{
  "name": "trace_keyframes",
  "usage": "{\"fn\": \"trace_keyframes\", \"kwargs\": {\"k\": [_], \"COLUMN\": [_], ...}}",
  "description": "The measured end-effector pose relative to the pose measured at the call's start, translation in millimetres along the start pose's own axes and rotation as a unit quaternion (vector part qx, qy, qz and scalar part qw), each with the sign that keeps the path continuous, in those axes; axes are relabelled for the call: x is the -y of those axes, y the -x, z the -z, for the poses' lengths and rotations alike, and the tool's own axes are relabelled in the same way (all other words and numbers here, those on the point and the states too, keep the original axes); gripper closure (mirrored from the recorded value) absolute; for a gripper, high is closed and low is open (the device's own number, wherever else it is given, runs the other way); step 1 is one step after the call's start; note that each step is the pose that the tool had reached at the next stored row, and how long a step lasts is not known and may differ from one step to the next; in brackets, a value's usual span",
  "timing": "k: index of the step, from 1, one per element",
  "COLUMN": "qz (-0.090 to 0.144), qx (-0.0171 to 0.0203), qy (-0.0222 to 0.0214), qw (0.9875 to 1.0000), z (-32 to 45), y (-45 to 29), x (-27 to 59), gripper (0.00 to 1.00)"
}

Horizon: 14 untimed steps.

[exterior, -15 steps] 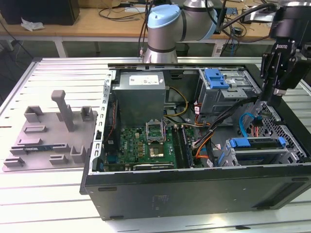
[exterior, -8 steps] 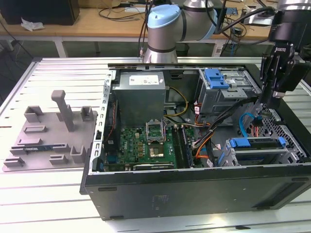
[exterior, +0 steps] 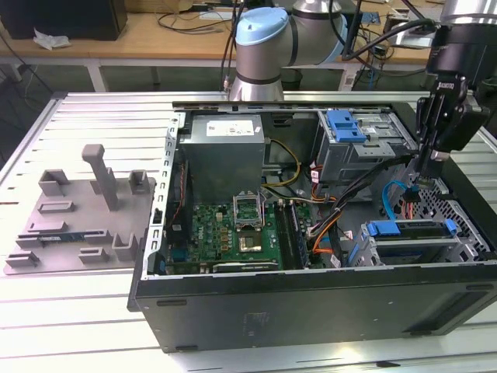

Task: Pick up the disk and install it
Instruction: 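Insert the first disk wire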

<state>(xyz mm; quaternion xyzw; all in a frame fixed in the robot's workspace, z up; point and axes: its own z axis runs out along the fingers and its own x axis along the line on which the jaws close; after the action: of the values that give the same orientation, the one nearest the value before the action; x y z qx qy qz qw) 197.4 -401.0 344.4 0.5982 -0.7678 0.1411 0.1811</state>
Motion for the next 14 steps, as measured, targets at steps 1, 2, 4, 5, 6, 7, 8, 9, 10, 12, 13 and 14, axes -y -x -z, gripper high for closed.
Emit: {"fn": "trace_keyframes", "kwargs": {"k": [1,2,4,5,6,7,8,9,10,12,13,14], "qz": [0.000,-0.001,-0.002,-0.003,-0.003,-0.003,-0.003,-0.003,-0.003,-0.004,-0.004,-0.004], "qx": [-0.0006,-0.0015,-0.0027,-0.0030,-0.0034,-0.0036,-0.0038,-0.0039,-0.0040,-0.0041,-0.0041,-0.0042], "qy": [0.0000,0.0002,0.0004,0.0004,0.0005,0.0005,0.0005,0.0005,0.0006,0.0006,0.0006,0.0006], "qw": [1.0000,1.0000,1.0000,1.0000,1.0000,1.0000,1.0000,1.0000,1.0000,1.0000,1.0000,1.0000], "z": [-0.5,-1.3,-2.5,-2.9,-3.3,-3.7,-4.3,-4.9,-5.4,-6.4,-7.0,-7.5], "y": [0.3,0.7,1.5,1.7,1.9,2.1,2.4,2.8,3.0,3.5,3.8,4.1], "x": [0.1,0.4,0.9,1.0,1.0,1.1,1.1,1.1,1.1,1.2,1.2,1.2], "gripper": [0.71,0.71,0.71,0.71,0.71,0.71,0.71,0.71,0.71,0.71,0.71,0.71]}}
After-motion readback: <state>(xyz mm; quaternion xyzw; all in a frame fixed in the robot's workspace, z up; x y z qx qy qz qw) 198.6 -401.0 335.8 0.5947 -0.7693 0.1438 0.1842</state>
